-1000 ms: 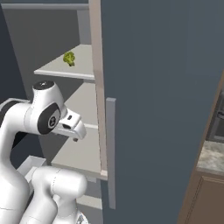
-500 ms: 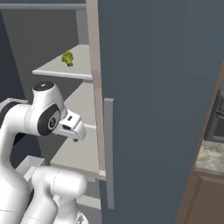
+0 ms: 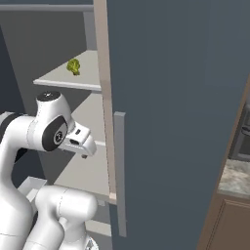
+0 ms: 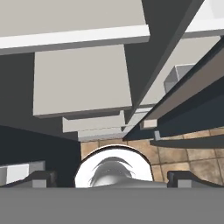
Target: Take the lime, broccoli, and pear from the freezer and place them in the bowl on the counter.
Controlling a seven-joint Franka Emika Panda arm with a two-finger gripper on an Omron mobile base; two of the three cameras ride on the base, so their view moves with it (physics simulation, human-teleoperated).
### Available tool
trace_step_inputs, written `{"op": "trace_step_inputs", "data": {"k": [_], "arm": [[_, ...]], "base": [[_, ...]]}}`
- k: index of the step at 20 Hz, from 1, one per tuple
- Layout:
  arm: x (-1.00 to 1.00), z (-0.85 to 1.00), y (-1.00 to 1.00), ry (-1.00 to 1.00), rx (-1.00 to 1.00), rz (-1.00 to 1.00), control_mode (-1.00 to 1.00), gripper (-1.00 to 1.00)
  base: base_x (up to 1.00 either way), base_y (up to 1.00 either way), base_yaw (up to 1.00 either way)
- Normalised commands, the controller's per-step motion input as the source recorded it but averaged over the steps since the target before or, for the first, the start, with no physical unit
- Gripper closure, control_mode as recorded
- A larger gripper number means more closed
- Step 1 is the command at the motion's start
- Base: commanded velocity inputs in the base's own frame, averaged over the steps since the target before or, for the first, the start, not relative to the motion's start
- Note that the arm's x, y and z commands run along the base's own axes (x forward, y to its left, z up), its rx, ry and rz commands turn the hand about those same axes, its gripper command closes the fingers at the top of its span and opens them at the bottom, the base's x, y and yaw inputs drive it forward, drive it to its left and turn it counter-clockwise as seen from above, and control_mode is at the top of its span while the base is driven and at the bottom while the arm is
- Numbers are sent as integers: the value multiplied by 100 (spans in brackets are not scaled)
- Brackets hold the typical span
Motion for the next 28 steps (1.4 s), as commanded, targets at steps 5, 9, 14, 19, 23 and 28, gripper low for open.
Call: {"op": "trace_step_inputs", "data": {"k": [5, 9, 14, 19, 23, 28], "arm": [[11, 13, 0, 0, 0, 0, -100, -100], [2, 67, -9, -19, 0, 17, -100, -100], [0, 86, -2, -36, -3, 29, -100, -100], [0, 66, 2, -37, -13, 30, -100, -100], [22, 91, 31, -20, -7, 10, -100, -100], [33, 75, 31, -16, 0, 4, -100, -100]], "base": [[11, 0, 0], [0, 0, 0], [0, 0, 0], [0, 0, 0], [0, 0, 0], [0, 0, 0]]}}
